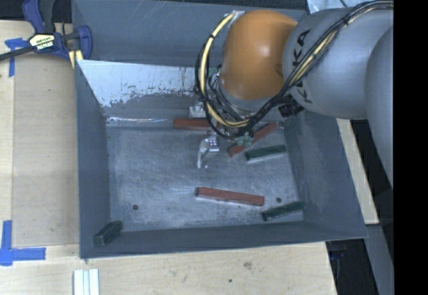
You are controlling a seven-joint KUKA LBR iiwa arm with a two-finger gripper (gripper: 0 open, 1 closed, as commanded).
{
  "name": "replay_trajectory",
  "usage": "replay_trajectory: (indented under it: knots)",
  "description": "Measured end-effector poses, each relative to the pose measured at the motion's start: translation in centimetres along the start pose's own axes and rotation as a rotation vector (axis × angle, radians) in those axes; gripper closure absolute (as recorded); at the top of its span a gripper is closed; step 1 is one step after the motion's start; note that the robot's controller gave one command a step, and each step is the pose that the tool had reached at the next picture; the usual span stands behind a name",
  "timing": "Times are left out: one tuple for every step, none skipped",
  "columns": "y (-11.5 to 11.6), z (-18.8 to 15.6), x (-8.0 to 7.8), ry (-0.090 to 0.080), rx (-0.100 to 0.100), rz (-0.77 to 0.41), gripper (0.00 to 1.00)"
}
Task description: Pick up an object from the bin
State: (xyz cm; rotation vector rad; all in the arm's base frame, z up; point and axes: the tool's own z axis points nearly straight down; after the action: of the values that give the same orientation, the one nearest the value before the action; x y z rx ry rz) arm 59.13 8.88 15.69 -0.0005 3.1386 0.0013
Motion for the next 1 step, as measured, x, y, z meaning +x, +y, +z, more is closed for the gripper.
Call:
replay_trajectory:
  knots:
    - [-3.58, 7.17, -4.19, -0.031, -0.006, 0.006, 1.00]
